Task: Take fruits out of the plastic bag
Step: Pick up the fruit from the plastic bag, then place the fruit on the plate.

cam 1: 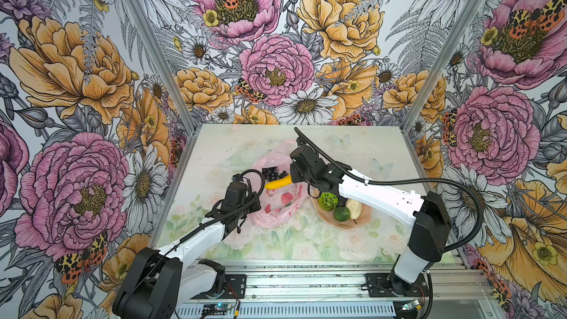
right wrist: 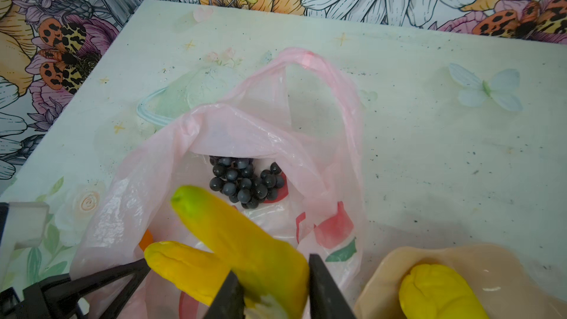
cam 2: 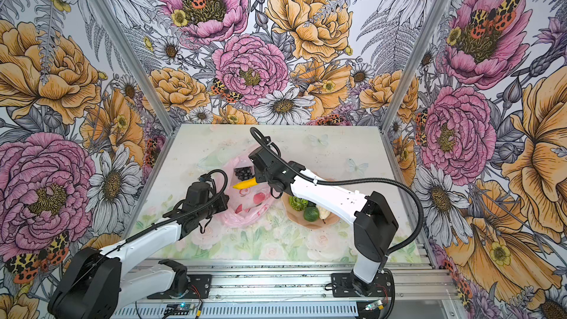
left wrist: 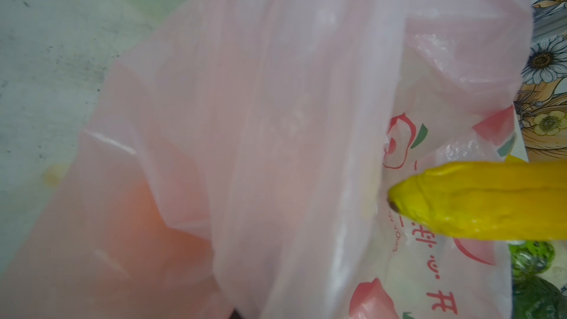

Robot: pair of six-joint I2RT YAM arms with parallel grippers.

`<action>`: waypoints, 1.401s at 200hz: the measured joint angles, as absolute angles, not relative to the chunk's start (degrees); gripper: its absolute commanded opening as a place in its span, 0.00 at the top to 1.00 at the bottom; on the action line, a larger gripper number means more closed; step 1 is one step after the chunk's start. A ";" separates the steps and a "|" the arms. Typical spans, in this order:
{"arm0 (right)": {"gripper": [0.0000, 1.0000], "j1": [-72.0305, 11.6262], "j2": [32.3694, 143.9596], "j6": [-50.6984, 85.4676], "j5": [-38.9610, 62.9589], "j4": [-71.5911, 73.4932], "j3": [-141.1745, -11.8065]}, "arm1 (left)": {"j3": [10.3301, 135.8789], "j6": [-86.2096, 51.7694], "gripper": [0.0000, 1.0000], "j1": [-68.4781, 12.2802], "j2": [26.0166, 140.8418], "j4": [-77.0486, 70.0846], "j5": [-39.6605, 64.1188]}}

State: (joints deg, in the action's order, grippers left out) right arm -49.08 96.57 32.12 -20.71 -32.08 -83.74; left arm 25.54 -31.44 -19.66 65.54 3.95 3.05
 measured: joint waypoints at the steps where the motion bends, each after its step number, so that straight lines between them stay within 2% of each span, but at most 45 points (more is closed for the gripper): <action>1: 0.67 -49.06 96.49 32.05 -20.78 -32.10 -83.66 | 25.56 -31.42 0.90 -19.62 65.54 3.97 3.05; 66: 0.70 -43.55 84.16 31.64 -20.27 -39.66 -76.75 | 25.82 -28.40 0.90 -17.32 66.28 3.92 3.70; 147: 0.73 -31.44 69.01 33.43 -9.41 -51.20 -65.93 | 25.82 -26.76 0.90 -17.32 66.67 2.09 3.70; 197: 0.73 -29.50 63.88 34.46 -5.76 -57.32 -61.87 | 25.82 -26.76 0.90 -17.39 67.40 1.48 3.68; 280: 0.73 -23.42 59.31 34.61 -5.34 -63.09 -54.54 | 25.82 -26.35 0.90 -19.03 67.55 1.43 2.55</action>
State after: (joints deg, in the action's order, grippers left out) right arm -23.42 59.31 34.61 -5.34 -63.09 -54.54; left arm 25.82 -26.35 -19.03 67.55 1.43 2.55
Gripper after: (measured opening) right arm 0.280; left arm 0.097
